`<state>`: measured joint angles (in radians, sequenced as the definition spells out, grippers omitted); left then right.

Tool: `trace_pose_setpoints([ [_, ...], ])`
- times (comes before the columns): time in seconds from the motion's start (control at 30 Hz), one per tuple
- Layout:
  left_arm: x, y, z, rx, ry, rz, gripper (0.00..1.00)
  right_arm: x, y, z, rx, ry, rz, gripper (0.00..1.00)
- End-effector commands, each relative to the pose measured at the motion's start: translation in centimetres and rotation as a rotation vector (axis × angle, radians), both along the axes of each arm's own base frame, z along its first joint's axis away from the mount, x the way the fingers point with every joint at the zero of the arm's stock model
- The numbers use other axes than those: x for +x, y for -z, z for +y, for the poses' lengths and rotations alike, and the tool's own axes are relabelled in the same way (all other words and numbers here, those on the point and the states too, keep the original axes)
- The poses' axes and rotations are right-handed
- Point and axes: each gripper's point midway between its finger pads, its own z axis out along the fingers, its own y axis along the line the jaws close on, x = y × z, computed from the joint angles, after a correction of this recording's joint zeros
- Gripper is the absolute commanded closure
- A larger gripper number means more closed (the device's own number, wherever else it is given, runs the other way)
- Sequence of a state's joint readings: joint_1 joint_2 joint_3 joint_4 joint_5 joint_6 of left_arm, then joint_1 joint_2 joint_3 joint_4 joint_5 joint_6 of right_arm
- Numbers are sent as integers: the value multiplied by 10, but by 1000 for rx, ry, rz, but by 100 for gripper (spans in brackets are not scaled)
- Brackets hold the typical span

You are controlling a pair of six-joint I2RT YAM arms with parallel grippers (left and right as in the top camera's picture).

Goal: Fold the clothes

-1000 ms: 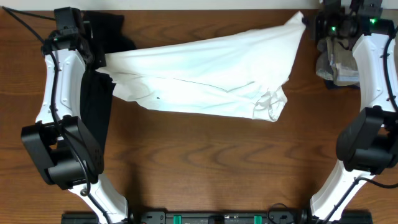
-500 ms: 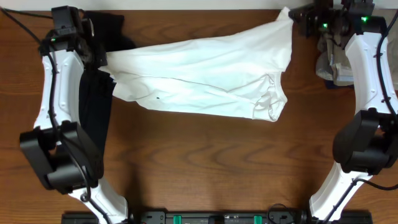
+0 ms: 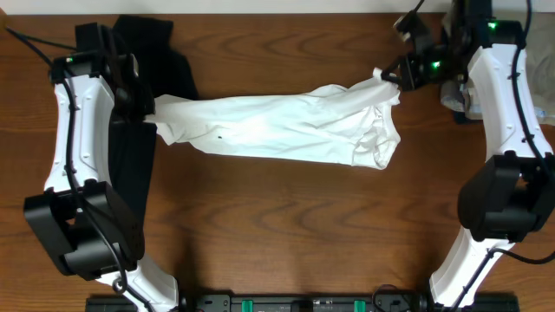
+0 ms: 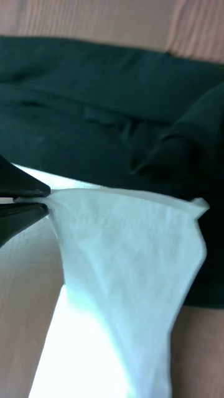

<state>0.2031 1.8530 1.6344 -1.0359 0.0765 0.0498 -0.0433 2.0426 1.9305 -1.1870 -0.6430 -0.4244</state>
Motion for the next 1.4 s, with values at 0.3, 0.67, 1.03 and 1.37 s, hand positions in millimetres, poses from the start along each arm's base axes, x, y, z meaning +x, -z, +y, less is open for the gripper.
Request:
trace_pose_setpoints([
  [0.3,-21,38,-3,-34,-9,98,94,-59,66,-11,-114,-32,222,99],
  [0.67,-18,34,1,-28,-14,83,44,-76,87,-21,-168,-24,296,46],
  [1.03,18,39,-18,-169,25,-43,30,-65,83,-22,-164,-12,253,44],
  [1.37,43,74,-23,-194,112,-71,29,-58,83,-22,-165,-10,224,43],
])
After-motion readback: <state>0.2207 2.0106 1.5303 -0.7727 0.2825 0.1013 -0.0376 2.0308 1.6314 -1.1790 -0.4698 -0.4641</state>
